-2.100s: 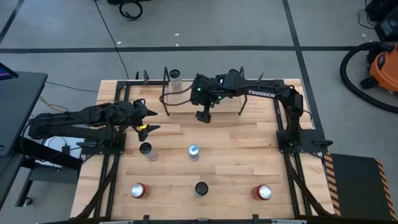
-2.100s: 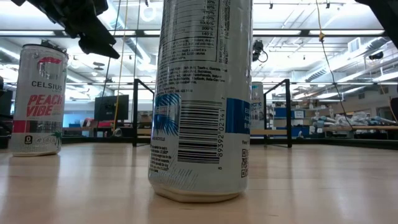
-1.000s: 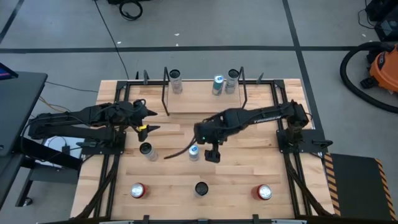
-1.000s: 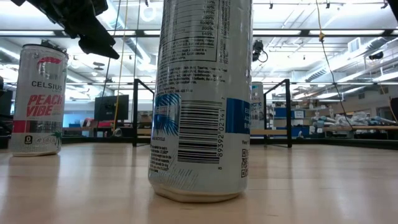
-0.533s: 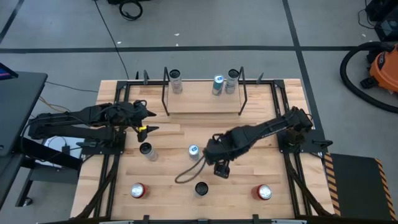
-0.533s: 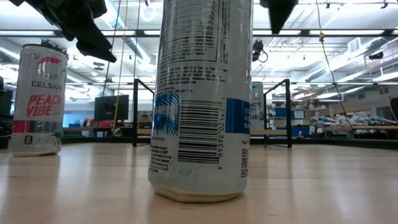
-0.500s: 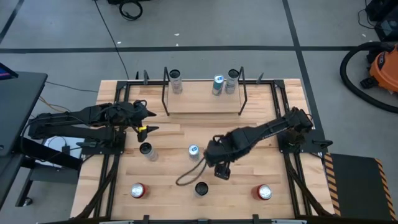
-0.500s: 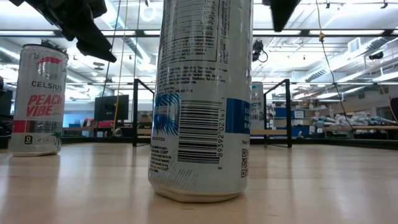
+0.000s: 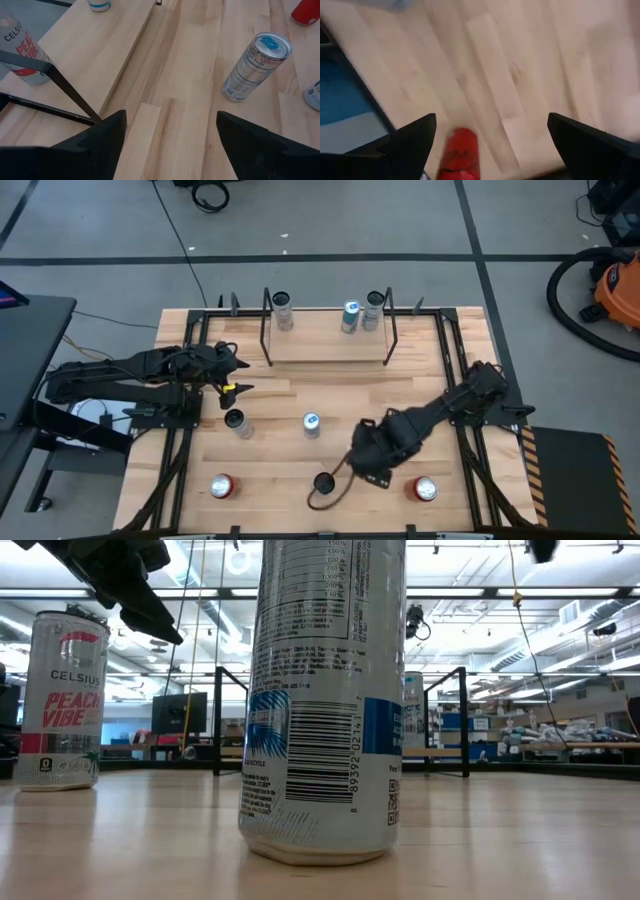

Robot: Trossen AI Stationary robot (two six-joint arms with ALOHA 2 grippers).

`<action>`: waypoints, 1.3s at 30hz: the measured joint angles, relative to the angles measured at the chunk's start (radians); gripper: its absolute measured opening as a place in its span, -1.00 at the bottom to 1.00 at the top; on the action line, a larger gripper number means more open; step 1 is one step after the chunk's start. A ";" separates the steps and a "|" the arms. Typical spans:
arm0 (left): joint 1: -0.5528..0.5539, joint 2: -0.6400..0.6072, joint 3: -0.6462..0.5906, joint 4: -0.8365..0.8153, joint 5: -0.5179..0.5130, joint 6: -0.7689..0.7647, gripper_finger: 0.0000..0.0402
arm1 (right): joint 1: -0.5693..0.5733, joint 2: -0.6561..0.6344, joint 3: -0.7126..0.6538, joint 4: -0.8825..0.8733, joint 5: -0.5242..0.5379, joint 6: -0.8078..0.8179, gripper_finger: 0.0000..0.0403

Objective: Place canned beverage on shelf
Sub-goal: Put the right red soda can on the shelf

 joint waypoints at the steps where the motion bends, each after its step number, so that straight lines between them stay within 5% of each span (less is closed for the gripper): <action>1: 0.000 0.000 0.000 0.000 0.000 0.000 0.55 | 0.016 -0.001 -0.002 0.006 0.004 0.017 0.95; 31: 0.000 0.000 0.000 0.002 0.000 -0.105 0.55 | 0.438 -0.036 -0.006 0.010 0.026 0.909 0.95; 39: 0.000 0.000 0.000 0.002 0.000 -0.105 0.55 | 0.455 -0.035 -0.006 0.065 0.032 0.948 0.95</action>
